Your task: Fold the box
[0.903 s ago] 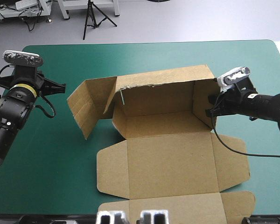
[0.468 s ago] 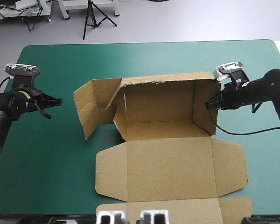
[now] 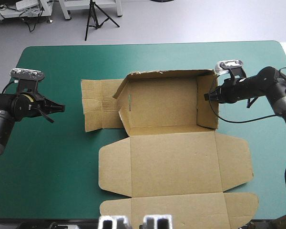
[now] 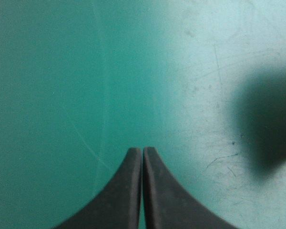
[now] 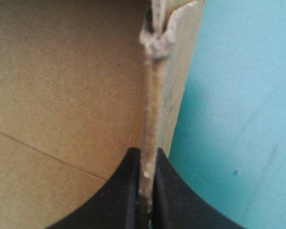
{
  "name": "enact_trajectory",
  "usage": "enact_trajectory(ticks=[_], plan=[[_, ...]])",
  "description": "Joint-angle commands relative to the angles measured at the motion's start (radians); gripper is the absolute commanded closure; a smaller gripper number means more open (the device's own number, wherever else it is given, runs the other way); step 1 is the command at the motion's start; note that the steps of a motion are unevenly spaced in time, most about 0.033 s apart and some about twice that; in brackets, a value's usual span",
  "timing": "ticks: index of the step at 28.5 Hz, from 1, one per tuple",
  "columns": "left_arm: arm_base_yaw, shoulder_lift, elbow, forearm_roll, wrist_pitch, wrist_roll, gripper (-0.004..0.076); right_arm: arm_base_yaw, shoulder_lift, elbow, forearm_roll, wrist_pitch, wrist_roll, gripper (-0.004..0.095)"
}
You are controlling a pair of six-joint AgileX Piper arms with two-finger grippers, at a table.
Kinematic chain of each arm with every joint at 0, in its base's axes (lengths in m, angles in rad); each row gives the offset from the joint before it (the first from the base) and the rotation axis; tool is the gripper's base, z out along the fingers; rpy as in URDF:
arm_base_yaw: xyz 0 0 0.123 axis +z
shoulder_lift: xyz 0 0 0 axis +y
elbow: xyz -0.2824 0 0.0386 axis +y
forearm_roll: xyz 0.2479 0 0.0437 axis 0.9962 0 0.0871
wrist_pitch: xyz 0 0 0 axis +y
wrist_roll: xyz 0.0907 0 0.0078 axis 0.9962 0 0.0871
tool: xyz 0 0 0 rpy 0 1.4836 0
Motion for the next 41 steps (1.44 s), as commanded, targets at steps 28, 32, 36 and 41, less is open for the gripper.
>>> enact_trajectory(ticks=[28,32,36,41], plan=[[0.001,0.054,-0.034,-0.045,0.043,0.019,0.0729,0.051,0.026,-0.368,-0.102,0.124,0.014,0.0535],[0.001,0.055,-0.034,-0.035,0.043,0.019,0.0729,0.051,0.026,-0.436,-0.130,0.213,0.071,0.0533],[0.001,0.066,-0.034,-0.035,0.043,0.019,0.0729,0.051,0.026,-0.519,-0.189,0.362,0.158,0.0533],[0.001,0.085,-0.034,-0.037,0.035,0.019,0.0729,0.051,-0.034,-0.529,-0.198,0.375,0.291,0.0533]])
